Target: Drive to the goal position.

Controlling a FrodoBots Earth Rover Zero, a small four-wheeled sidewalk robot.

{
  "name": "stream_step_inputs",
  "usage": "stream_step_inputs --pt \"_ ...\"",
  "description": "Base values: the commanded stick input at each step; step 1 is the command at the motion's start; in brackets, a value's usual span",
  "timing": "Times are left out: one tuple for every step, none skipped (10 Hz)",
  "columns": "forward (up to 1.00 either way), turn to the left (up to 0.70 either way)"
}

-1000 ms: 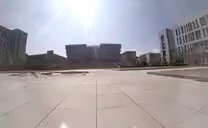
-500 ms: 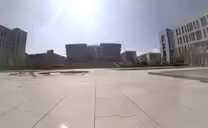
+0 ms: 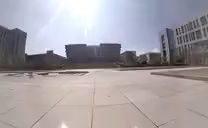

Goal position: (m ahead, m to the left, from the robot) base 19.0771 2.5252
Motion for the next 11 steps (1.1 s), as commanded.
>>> stream_step_inputs --pt "0.7 0.02" --pt "0.7 0.02" --pt "0.7 0.02" --pt "0.7 0.02" --pt "0.7 0.02" --pt "0.7 0.02" --pt "0.7 0.02" --pt "0.7 0.02" --pt "0.7 0.02" --pt "0.7 0.02" --pt "0.7 0.02"
